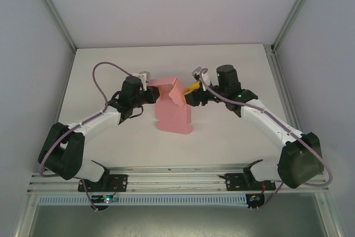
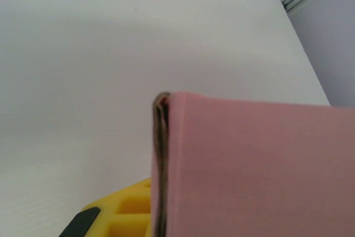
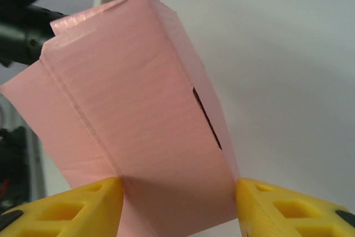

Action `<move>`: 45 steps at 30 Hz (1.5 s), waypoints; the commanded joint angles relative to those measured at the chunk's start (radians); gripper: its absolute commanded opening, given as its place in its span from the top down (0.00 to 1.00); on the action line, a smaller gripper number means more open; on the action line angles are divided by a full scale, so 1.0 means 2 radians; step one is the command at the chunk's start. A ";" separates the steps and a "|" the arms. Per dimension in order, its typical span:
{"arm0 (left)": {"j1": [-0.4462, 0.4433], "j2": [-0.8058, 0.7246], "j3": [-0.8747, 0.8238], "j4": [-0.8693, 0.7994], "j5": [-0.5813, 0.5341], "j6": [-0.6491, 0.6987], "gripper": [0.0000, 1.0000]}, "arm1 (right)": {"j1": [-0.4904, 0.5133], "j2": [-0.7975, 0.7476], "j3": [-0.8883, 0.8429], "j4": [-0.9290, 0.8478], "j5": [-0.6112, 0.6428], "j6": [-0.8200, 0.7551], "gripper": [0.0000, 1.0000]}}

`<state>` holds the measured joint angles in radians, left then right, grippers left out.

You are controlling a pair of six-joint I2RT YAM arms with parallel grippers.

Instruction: Assemble paper box

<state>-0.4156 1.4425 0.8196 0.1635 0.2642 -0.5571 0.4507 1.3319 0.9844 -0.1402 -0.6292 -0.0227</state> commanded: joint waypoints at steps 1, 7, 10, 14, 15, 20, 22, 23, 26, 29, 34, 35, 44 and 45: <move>-0.005 0.009 0.026 -0.010 0.020 0.000 1.00 | 0.035 -0.023 0.013 -0.005 0.109 -0.040 0.44; -0.005 0.013 0.034 -0.021 0.021 -0.002 1.00 | 0.066 -0.046 0.002 0.001 0.228 -0.052 0.44; -0.005 0.016 0.037 -0.024 0.026 -0.001 1.00 | 0.075 -0.047 -0.003 0.001 0.236 -0.076 0.45; -0.005 0.017 0.038 -0.022 0.042 0.001 1.00 | 0.078 -0.033 0.004 0.001 0.232 -0.075 0.46; -0.006 0.017 0.039 -0.022 0.044 0.002 1.00 | 0.079 -0.029 0.007 0.002 0.231 -0.078 0.48; -0.008 0.013 0.042 -0.030 0.043 -0.007 1.00 | 0.102 -0.007 0.021 0.018 0.301 -0.083 0.59; -0.012 0.013 0.047 -0.039 0.042 -0.006 1.00 | 0.114 0.002 0.022 0.030 0.341 -0.090 0.69; -0.015 0.013 0.051 -0.046 0.038 -0.006 1.00 | 0.121 0.005 0.022 0.039 0.364 -0.092 0.73; -0.025 0.016 0.067 -0.081 0.011 -0.010 1.00 | 0.143 0.011 0.012 0.079 0.443 -0.098 0.86; -0.037 0.020 0.083 -0.117 -0.008 -0.032 1.00 | 0.158 0.021 0.004 0.117 0.526 -0.101 0.95; -0.062 0.011 0.098 -0.151 -0.036 -0.061 1.00 | 0.160 0.050 0.008 0.131 0.617 -0.106 0.99; -0.066 0.010 0.104 -0.160 -0.040 -0.066 1.00 | 0.160 0.057 0.007 0.136 0.632 -0.112 1.00; -0.084 0.002 0.128 -0.224 -0.109 -0.191 1.00 | 0.160 0.095 -0.007 0.218 0.780 -0.176 1.00; -0.085 0.003 0.129 -0.225 -0.111 -0.197 1.00 | 0.160 0.102 -0.004 0.226 0.805 -0.185 1.00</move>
<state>-0.5632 1.4784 1.0546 -0.2184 0.0456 -0.8738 0.8009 1.4929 0.9962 0.2260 0.7097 -0.3157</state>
